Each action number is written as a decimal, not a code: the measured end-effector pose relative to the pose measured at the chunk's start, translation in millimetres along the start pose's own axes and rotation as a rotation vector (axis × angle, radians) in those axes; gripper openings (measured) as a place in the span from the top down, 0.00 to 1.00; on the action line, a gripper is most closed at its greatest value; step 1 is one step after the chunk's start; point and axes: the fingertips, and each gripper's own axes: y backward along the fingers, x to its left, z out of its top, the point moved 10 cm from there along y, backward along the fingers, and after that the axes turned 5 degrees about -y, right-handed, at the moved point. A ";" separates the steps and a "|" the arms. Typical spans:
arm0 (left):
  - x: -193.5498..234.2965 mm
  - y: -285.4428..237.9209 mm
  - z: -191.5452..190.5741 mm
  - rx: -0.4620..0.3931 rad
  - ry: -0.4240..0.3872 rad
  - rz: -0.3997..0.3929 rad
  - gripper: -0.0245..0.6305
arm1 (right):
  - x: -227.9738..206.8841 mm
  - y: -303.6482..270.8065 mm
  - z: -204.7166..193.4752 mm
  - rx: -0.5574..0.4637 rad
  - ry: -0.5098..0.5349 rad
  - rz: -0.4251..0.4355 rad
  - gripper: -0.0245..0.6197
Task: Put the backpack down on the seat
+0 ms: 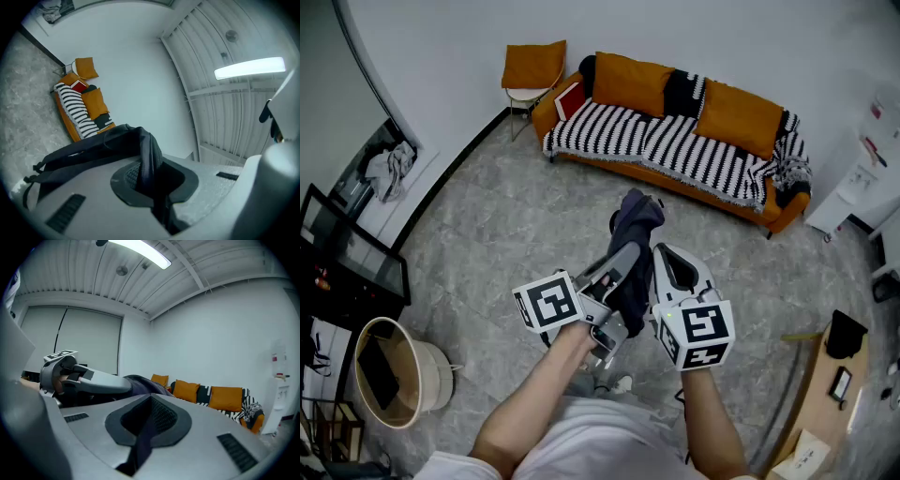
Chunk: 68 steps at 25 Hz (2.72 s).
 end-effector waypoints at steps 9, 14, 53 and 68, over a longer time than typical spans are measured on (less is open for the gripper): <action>2.0 -13.8 -3.2 0.031 -0.059 -0.005 0.93 | -7.4 -2.5 -3.4 0.003 0.011 -0.004 0.96; 13.5 -33.4 -4.3 0.052 -0.047 -0.004 0.93 | -24.6 -11.0 -5.1 0.007 0.005 -0.021 0.96; 221.2 -160.1 233.8 0.088 0.061 -0.023 0.93 | -71.9 -343.4 51.6 0.080 0.005 -0.056 0.96; 269.0 -215.5 270.5 0.094 0.081 -0.003 0.93 | -119.9 -413.7 55.6 0.065 -0.013 -0.051 0.96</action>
